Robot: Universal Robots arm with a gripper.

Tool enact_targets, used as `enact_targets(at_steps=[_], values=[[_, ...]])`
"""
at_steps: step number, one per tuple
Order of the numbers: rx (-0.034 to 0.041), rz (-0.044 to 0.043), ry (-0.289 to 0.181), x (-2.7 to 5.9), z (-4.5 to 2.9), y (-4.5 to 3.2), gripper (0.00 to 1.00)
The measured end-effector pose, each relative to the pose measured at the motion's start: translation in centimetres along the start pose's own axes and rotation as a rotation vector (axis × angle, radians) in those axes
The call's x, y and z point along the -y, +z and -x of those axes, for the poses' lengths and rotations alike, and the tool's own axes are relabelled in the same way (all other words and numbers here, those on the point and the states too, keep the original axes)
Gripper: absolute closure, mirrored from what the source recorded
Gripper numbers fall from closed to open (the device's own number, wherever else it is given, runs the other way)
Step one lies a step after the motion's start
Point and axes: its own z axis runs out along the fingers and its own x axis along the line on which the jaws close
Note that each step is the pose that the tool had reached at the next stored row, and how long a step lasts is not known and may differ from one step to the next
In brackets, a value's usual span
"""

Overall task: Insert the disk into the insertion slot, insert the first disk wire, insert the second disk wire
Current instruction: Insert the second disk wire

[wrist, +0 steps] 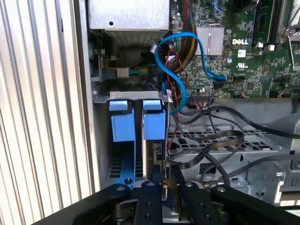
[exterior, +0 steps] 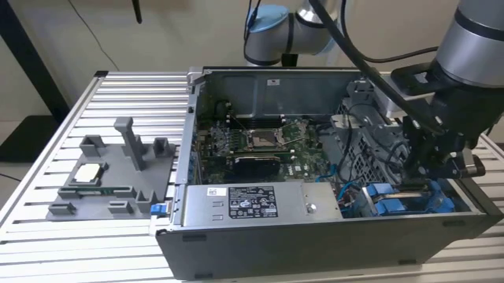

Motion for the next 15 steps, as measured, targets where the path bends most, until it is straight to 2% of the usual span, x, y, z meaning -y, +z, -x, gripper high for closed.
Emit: enact_targets(at_steps=[6,8,13,15], values=[[-0.0007,0.0009,0.0,0.08,0.02,-0.1,0.76],[-0.004,0.0084,0.0,0.27,0.02,-0.07,0.76],[-0.0103,0.0516,0.003,1.18,0.03,0.12,0.76],[-0.0122,0.0733,0.004,1.6,0.03,0.2,0.76]])
